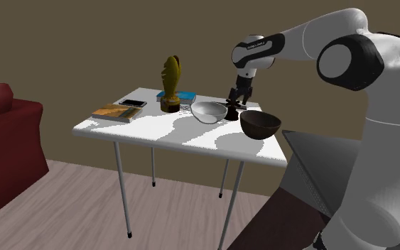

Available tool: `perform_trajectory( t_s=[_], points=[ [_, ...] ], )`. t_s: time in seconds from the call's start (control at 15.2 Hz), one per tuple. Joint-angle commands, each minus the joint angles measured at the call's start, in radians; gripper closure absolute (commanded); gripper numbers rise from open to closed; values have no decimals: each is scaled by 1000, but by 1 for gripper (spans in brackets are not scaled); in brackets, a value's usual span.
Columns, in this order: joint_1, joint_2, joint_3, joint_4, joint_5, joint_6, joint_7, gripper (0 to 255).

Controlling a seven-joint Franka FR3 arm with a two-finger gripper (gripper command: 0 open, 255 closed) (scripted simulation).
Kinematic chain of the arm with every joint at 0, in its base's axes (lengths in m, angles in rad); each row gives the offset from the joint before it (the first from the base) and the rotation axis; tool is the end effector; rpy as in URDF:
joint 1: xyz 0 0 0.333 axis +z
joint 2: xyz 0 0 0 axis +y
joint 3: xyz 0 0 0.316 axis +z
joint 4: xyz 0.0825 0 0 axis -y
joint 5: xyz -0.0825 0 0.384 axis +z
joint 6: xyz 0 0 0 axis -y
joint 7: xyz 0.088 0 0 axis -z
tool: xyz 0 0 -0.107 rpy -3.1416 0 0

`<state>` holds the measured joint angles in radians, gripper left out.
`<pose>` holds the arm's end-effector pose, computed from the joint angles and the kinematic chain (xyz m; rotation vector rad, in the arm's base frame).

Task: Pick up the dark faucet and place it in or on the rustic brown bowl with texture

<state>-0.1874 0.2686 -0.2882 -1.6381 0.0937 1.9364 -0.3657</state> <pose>0.5820 -0.2738 0.4690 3.1291 -0.2041 0.0674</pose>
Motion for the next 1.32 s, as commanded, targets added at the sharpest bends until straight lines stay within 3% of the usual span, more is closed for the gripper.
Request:
perform_trajectory(
  t_s=[0.0, 0.53, 0.59, 1.25],
  points=[
    [-1, 2, 0, -20, 1, 22, -3, 0],
    [-1, 2, 0, -20, 1, 22, -3, 0],
    [-1, 2, 0, -20, 1, 22, -3, 255],
    [-1, -1, -1, -10, 0, 10, -2, 255]
  ],
)
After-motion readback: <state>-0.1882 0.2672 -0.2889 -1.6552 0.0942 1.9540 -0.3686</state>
